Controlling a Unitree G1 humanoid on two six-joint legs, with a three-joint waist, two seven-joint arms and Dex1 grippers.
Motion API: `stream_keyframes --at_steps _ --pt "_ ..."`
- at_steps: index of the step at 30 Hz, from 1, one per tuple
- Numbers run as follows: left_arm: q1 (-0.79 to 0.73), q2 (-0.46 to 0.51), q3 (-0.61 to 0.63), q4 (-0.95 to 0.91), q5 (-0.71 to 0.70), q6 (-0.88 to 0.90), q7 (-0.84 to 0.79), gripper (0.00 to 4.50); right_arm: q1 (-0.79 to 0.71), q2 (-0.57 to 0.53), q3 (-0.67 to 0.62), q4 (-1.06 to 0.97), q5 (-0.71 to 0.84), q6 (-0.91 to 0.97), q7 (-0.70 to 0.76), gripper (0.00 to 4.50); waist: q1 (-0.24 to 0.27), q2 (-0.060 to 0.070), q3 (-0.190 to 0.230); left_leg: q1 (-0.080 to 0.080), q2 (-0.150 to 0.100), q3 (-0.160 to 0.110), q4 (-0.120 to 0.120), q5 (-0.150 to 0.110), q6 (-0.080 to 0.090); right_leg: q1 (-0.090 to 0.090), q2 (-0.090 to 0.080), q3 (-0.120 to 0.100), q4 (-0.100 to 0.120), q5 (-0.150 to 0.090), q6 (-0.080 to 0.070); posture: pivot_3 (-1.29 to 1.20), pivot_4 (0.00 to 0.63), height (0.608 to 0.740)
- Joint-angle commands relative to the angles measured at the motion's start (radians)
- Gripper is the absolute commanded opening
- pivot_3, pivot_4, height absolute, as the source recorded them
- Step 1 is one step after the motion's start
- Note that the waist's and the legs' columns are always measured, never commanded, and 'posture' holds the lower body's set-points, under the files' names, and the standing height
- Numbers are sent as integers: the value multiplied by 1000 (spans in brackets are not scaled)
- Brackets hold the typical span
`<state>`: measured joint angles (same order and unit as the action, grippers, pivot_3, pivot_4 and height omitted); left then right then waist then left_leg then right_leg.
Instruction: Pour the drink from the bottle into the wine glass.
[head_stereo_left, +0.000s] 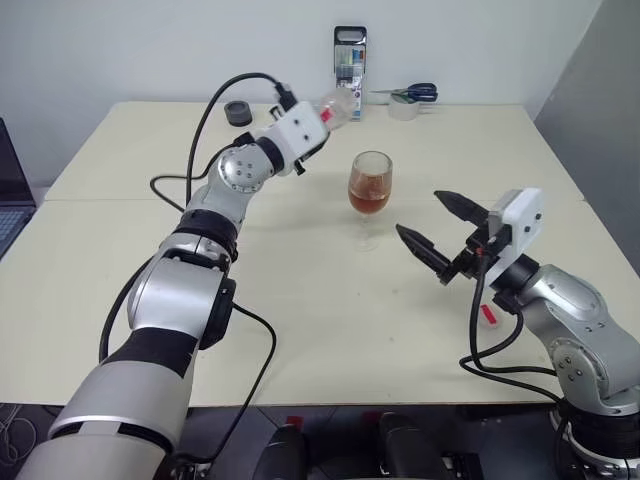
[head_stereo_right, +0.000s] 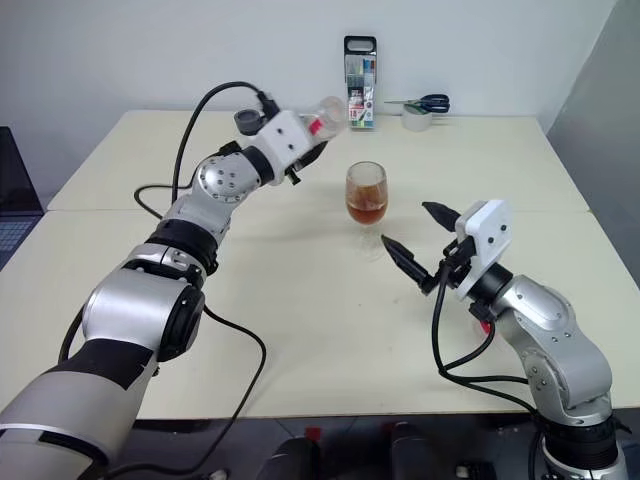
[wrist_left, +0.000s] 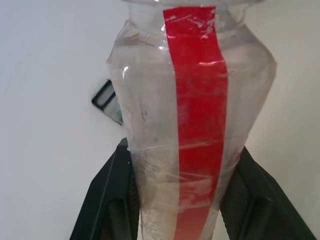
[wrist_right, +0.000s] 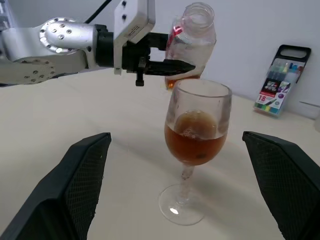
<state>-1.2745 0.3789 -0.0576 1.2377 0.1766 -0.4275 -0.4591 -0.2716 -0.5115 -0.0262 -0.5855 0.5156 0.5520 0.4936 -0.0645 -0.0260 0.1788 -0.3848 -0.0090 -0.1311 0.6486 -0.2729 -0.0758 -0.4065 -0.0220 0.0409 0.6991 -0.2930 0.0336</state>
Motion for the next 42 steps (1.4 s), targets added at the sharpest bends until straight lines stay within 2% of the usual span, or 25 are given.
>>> stream_keyframes --at_steps 1,6,10,16,22,31,39,40,42 --pt "61 25 110 -108 -139 102 -70 1680 -59 -17 64 -52 -8 30 24 4500 -6 0 0 0 0 0 0 0 0 0 0 0 0 0 0 0 150 740" --pt "243 46 228 -304 -290 281 -115 1680 -160 -2 191 -2 -51 100 35 4500 -18 0 0 1 0 -1 1 0 -1 0 0 0 1 0 0 0 150 740" --pt "418 86 271 -489 -332 389 -91 1680 -216 34 265 43 -82 117 43 4500 -21 0 -1 1 1 -2 1 0 -1 0 0 0 1 0 0 0 150 740" --pt "564 83 282 -710 -354 518 -38 1680 -247 66 295 74 -107 116 59 4500 -5 -1 -1 -1 1 -4 3 1 -1 0 -2 -1 1 0 0 0 150 740" --pt "643 67 285 -821 -373 582 -9 1680 -275 95 298 121 -156 108 47 4500 7 -2 -2 -1 0 -3 7 0 -1 1 -2 -1 1 0 0 0 150 740" --pt "690 57 282 -863 -374 592 1 1680 -279 135 268 141 -182 111 27 4500 7 -2 -2 -1 0 -3 8 0 0 1 -1 -1 2 0 0 0 150 740" --pt "694 60 283 -864 -379 591 10 4262 -278 148 262 140 -186 115 28 4500 8 -2 -2 -1 0 -3 8 -1 2 1 -1 -1 2 0 0 0 150 740" --pt "695 62 281 -862 -376 588 10 4456 -278 148 262 140 -186 115 29 4500 8 -2 -2 -1 0 -3 8 -1 2 1 -1 -1 2 0 0 0 150 740" --pt "696 67 275 -860 -368 580 9 4456 -277 148 263 140 -186 114 30 4500 8 -2 -2 -1 0 -3 8 -1 2 1 -1 -1 2 0 0 0 150 740"
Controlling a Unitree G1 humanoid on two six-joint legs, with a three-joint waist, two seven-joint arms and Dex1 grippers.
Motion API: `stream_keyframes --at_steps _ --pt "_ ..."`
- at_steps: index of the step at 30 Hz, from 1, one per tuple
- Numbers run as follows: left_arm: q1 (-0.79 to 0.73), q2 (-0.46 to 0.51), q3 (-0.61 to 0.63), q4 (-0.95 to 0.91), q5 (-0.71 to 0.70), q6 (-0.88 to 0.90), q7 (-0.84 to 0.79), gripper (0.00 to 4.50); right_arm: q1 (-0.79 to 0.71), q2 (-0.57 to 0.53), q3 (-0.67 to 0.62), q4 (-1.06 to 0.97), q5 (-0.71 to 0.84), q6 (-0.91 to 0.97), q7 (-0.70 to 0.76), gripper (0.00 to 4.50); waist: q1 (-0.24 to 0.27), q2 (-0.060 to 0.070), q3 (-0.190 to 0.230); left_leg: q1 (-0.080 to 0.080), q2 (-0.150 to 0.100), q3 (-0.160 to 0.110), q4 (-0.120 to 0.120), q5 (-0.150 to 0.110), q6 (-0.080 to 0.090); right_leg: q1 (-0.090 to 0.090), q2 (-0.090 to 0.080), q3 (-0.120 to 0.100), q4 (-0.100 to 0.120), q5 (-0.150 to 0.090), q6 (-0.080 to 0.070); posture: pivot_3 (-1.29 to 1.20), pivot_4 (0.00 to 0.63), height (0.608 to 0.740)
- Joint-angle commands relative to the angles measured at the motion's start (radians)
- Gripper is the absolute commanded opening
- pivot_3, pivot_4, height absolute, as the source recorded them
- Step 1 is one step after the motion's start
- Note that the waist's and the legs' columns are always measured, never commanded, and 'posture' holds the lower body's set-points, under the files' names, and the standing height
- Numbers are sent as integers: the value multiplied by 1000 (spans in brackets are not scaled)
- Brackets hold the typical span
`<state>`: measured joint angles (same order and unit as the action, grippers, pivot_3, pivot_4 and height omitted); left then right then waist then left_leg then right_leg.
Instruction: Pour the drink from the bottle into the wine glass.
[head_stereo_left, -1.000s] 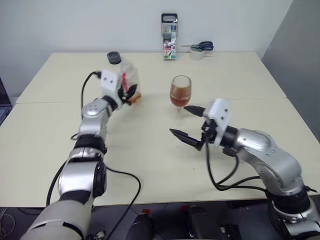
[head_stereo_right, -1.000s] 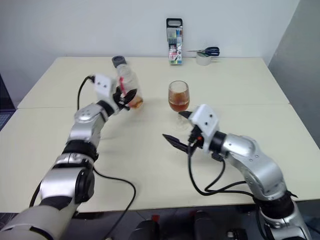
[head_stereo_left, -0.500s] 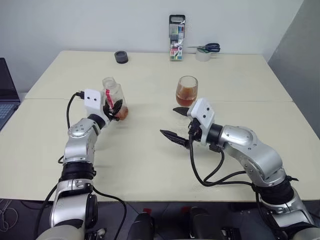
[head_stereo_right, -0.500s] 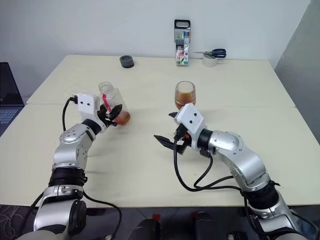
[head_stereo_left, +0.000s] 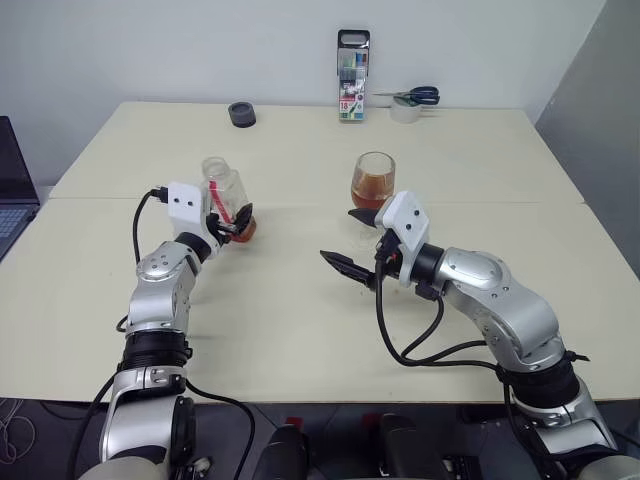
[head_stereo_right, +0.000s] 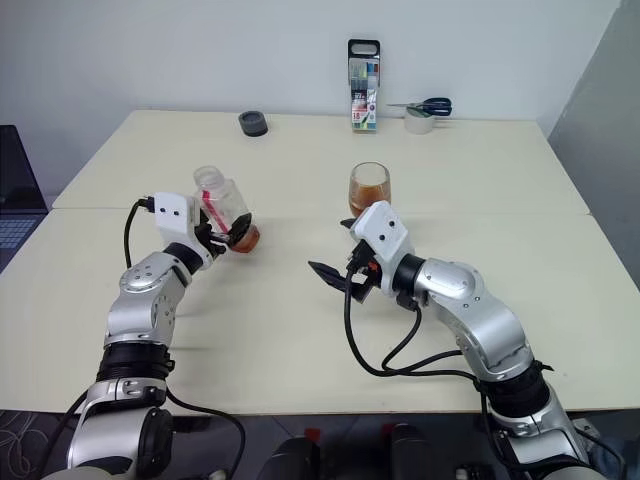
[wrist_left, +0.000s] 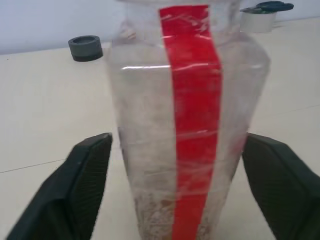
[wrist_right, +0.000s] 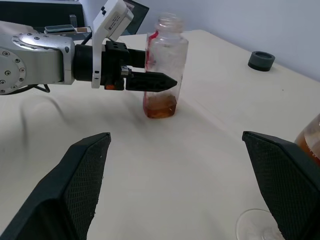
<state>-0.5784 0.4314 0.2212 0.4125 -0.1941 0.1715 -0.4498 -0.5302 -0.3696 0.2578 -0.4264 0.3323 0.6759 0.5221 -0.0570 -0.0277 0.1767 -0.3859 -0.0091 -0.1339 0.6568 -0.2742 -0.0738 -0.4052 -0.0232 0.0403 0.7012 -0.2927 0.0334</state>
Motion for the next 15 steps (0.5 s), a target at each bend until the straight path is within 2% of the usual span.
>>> stream_keyframes --at_steps 1,6,10,15 --pt "0 16 -5 -34 6 -21 0 4456 -18 7 -21 -19 -3 -10 2 4500 0 0 0 0 0 0 0 0 0 0 0 0 0 0 0 0 150 740" --pt "42 33 -31 -64 27 -66 -35 4456 17 -3 -30 -32 -4 -21 1 4500 0 0 0 0 0 0 0 0 0 0 0 0 0 0 0 0 150 740" --pt "110 41 -16 -135 14 -70 -42 4456 106 3 -67 -57 5 -53 -17 4500 1 0 0 0 0 0 -1 0 0 0 0 0 -1 0 0 0 150 740" --pt "196 48 -5 -229 15 -38 -20 4456 278 31 -102 -26 -105 -247 -112 4500 4 0 0 0 0 0 -1 -1 1 0 0 0 -1 0 0 0 150 740"
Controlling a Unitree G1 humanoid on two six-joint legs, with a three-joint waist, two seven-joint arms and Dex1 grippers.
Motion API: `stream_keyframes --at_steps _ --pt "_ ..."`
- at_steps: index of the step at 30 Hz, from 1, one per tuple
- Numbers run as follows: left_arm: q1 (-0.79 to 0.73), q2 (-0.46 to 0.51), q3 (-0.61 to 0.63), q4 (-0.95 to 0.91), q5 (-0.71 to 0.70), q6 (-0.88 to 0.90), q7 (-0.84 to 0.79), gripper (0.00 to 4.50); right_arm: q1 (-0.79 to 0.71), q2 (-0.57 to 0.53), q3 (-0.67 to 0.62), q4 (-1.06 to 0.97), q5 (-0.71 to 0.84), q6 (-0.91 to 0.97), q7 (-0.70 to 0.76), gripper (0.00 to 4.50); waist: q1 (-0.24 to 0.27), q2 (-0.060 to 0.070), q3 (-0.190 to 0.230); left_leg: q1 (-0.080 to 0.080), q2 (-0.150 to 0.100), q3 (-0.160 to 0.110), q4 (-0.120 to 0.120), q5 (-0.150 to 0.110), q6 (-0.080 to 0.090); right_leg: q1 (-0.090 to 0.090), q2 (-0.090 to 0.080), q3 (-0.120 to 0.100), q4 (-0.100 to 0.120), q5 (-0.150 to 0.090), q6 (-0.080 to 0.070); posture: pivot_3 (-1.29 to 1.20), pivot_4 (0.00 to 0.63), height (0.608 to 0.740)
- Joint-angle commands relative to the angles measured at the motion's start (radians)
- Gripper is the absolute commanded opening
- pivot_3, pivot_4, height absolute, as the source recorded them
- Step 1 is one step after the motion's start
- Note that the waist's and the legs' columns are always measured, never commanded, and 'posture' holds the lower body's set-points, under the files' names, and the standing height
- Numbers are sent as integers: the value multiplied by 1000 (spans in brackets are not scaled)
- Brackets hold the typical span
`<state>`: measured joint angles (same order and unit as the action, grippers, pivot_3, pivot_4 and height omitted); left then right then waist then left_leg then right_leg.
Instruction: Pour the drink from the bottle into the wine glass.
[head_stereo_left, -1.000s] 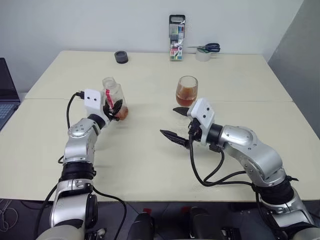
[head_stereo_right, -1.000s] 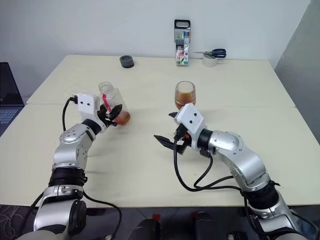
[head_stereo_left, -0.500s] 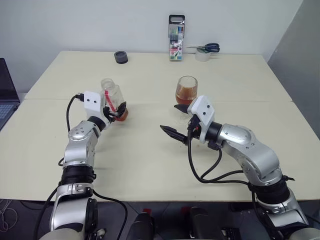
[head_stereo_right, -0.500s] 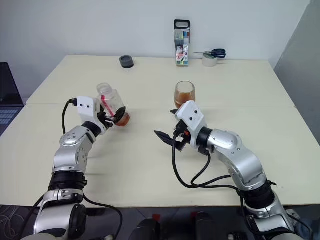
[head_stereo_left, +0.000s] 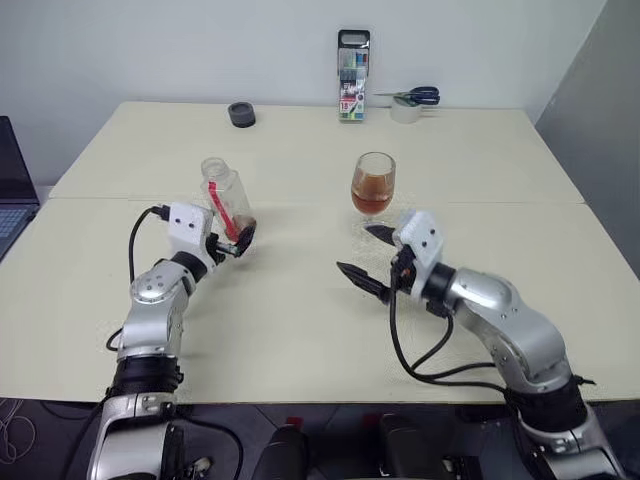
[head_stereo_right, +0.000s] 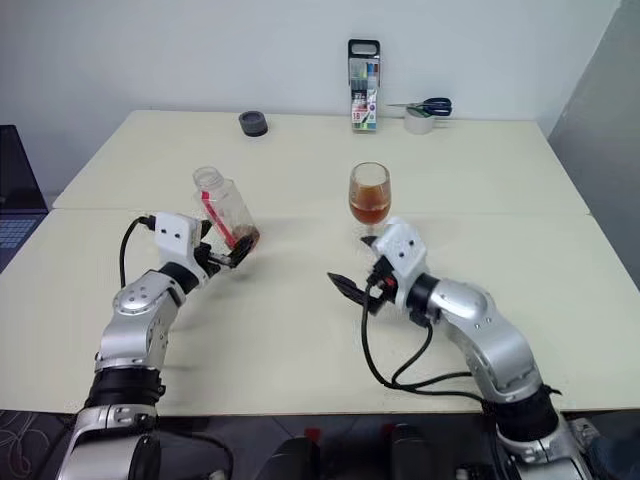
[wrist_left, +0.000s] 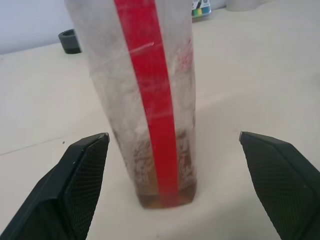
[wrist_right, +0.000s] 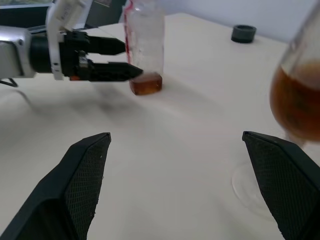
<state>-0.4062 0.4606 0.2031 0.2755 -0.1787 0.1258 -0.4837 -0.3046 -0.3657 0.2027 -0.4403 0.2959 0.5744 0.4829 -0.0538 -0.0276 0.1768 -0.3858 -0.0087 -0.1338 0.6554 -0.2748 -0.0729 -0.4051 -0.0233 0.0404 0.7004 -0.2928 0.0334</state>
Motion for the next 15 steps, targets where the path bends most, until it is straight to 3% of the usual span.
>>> stream_keyframes --at_steps 1,7,15 --pt "39 18 15 -111 -7 19 14 4456 88 51 -65 1 -79 -183 -106 4500 1 0 0 0 0 0 0 0 0 0 0 0 0 0 0 0 150 740" --pt "120 -8 26 -226 -4 82 96 4456 269 212 -153 90 -123 -371 -264 4500 4 0 -1 2 1 1 -2 0 0 1 0 1 0 0 0 0 150 740" --pt "162 -43 49 -269 -53 80 114 4456 276 260 -124 171 -173 -455 -275 4500 3 0 -1 5 2 3 -7 0 0 1 1 3 -1 0 0 0 150 740"
